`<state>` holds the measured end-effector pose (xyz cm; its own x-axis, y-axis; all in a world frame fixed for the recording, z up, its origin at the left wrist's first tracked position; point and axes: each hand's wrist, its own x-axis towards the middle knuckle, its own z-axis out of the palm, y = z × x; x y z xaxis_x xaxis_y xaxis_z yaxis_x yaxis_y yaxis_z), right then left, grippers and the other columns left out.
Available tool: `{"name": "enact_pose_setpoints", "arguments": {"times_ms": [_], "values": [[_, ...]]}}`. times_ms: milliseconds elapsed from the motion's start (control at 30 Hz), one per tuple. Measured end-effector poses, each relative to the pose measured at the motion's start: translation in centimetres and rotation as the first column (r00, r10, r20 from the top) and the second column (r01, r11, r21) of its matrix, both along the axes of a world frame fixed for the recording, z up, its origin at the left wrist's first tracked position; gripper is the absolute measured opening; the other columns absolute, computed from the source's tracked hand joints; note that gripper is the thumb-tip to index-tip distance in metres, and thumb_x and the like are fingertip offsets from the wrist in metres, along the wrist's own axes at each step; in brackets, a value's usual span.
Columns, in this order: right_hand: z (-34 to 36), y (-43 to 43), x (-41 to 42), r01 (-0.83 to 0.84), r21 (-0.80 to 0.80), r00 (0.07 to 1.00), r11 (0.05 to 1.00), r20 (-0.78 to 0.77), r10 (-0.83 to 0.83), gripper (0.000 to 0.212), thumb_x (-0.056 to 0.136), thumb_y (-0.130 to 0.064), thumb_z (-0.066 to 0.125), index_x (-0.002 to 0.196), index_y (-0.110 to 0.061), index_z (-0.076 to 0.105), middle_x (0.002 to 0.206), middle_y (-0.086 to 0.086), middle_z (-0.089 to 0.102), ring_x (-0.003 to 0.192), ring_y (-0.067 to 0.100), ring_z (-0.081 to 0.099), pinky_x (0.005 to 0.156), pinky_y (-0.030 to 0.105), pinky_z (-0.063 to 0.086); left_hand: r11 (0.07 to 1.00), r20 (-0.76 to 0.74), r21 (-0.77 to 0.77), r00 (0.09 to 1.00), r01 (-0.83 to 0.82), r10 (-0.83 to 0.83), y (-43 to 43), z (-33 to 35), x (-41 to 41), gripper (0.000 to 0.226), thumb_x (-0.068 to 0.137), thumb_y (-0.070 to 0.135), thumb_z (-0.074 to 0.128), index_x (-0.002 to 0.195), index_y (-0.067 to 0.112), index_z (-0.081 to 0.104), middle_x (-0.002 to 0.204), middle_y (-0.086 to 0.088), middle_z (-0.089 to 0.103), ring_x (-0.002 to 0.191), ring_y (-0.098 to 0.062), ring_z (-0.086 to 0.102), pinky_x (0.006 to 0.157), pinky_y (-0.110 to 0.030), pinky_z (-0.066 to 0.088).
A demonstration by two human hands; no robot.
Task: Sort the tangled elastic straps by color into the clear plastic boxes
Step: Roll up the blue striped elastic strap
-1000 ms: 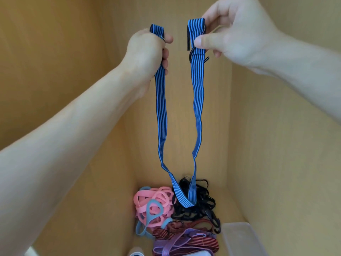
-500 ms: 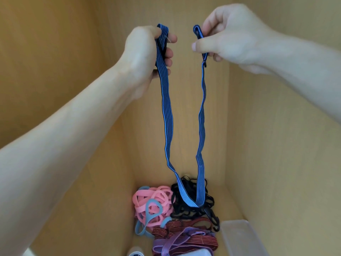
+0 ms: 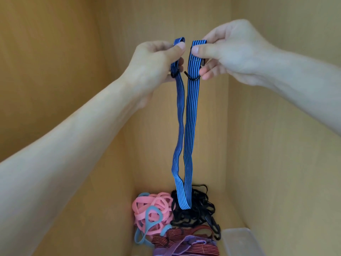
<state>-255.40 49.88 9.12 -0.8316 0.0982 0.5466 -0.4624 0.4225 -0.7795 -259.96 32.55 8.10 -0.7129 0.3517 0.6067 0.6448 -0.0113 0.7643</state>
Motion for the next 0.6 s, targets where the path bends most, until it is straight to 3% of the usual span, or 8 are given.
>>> {"name": "enact_pose_setpoints", "arguments": {"times_ms": [133,267,367,467,600], "values": [[1.0,-0.3,0.2,0.015,0.007,1.0,1.0,-0.021,-0.015,0.014,0.097,-0.01,0.065,0.108,-0.002,0.062,0.104,0.027,0.072,0.068,0.024,0.074,0.065,0.034,0.062,0.995,-0.011,-0.054,0.996,0.085,-0.086,-0.2,-0.2,0.2,0.027,0.101,0.027,0.062,0.116,0.006,0.071,0.106,-0.008,0.077,0.095,-0.02,0.075,0.077,-0.025,0.059],[-0.2,-0.4,0.8,-0.162,-0.119,0.987,0.98,-0.038,0.158,0.012,0.1,0.0,0.053,0.108,0.003,0.062,0.092,0.028,0.065,0.07,0.036,0.075,0.063,0.035,0.06,0.991,-0.01,-0.073,0.994,0.109,-0.11,-0.1,-0.7,0.3,0.025,0.099,0.025,0.064,0.115,0.008,0.073,0.105,-0.007,0.078,0.095,-0.019,0.076,0.085,-0.028,0.06],[0.0,-0.2,0.8,-0.247,-0.131,0.969,0.96,-0.055,0.242,0.022,0.098,0.009,0.049,0.118,0.006,0.059,0.089,0.023,0.068,0.073,0.033,0.075,0.067,0.033,0.06,0.992,0.005,-0.072,0.994,0.106,-0.106,-0.3,-0.6,-0.1,0.024,0.099,0.026,0.064,0.115,0.011,0.074,0.104,-0.006,0.078,0.096,-0.019,0.075,0.087,-0.029,0.06],[-0.3,-0.2,0.5,-0.209,-0.045,0.975,0.977,-0.091,0.204,0.02,0.096,0.005,0.059,0.116,0.002,0.061,0.084,0.017,0.071,0.069,0.026,0.072,0.066,0.03,0.059,0.988,0.012,-0.089,0.992,0.128,-0.128,-0.4,-0.5,-0.3,0.026,0.101,0.027,0.061,0.116,0.01,0.073,0.104,-0.008,0.077,0.094,-0.019,0.075,0.086,-0.029,0.06],[-0.4,0.0,0.0,-0.048,0.077,0.987,0.996,-0.151,0.059,0.014,0.094,-0.009,0.069,0.107,-0.006,0.064,0.073,0.005,0.072,0.06,0.016,0.069,0.052,0.024,0.05,0.973,0.058,-0.106,0.978,0.205,-0.199,-0.4,-0.4,-0.3,0.033,0.107,0.027,0.048,0.113,0.004,0.071,0.095,-0.004,0.075,0.089,-0.016,0.072,0.089,-0.035,0.059]]}}
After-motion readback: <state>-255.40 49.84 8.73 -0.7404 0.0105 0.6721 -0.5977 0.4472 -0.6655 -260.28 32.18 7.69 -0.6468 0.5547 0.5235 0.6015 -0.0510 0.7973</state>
